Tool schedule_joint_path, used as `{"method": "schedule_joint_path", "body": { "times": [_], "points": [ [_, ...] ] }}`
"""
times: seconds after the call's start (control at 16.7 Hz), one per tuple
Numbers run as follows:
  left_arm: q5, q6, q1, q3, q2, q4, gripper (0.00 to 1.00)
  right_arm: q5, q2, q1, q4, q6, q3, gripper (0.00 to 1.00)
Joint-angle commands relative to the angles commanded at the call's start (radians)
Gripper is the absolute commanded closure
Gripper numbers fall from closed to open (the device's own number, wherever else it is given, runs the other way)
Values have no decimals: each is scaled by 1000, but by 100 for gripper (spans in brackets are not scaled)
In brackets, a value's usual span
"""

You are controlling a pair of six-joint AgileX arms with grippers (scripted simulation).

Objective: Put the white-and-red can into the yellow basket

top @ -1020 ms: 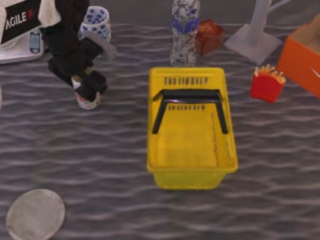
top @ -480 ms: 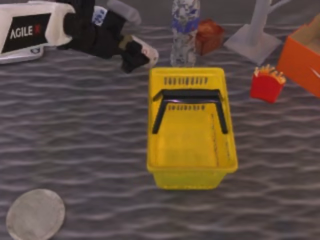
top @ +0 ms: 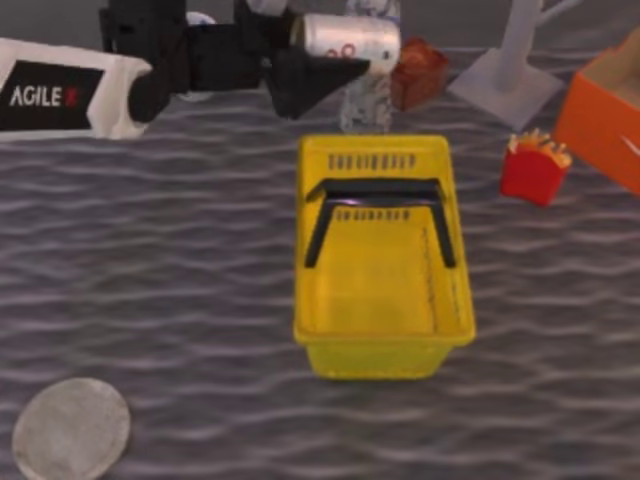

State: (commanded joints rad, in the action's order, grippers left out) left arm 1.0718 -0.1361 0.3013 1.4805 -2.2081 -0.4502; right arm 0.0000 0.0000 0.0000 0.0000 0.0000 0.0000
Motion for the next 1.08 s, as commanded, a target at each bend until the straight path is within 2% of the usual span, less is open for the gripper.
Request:
{"method": "schedule_joint_path", "body": {
  "times": [0.18,0.36,0.78,1.08],
  "points": [
    [131,59,10,-77,49,-181,100,0,0,0,0,0,0,0],
    [200,89,15,-118,80,-266,100,0,0,0,0,0,0,0],
    [207,89,10,-121,63,-289,100,0,0,0,0,0,0,0],
    [209,93,-3,-158,-77,-479,100,0,0,0,0,0,0,0]
  ]
}}
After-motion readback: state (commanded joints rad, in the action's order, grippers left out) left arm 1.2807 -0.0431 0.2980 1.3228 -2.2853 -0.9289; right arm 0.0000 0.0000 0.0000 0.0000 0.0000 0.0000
